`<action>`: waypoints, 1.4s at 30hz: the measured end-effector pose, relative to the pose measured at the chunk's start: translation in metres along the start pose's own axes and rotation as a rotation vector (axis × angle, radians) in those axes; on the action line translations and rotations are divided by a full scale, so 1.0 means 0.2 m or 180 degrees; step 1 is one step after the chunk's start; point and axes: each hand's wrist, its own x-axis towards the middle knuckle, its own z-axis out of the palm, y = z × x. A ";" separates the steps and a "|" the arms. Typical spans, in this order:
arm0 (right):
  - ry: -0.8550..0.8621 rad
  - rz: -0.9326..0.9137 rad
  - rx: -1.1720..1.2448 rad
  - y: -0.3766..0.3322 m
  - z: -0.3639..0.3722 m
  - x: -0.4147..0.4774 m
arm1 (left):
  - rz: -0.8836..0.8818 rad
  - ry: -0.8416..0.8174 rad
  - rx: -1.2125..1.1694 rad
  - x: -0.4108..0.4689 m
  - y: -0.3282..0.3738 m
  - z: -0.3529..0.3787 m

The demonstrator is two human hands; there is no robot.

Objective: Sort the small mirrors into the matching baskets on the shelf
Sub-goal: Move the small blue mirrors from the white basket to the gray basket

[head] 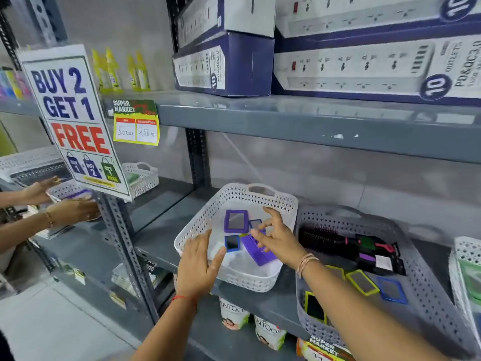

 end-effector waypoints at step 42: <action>-0.0315 -0.0971 -0.2484 -0.01 0.08 0.26 | 0.0015 0.0063 0.0497 0.01 -0.02 0.08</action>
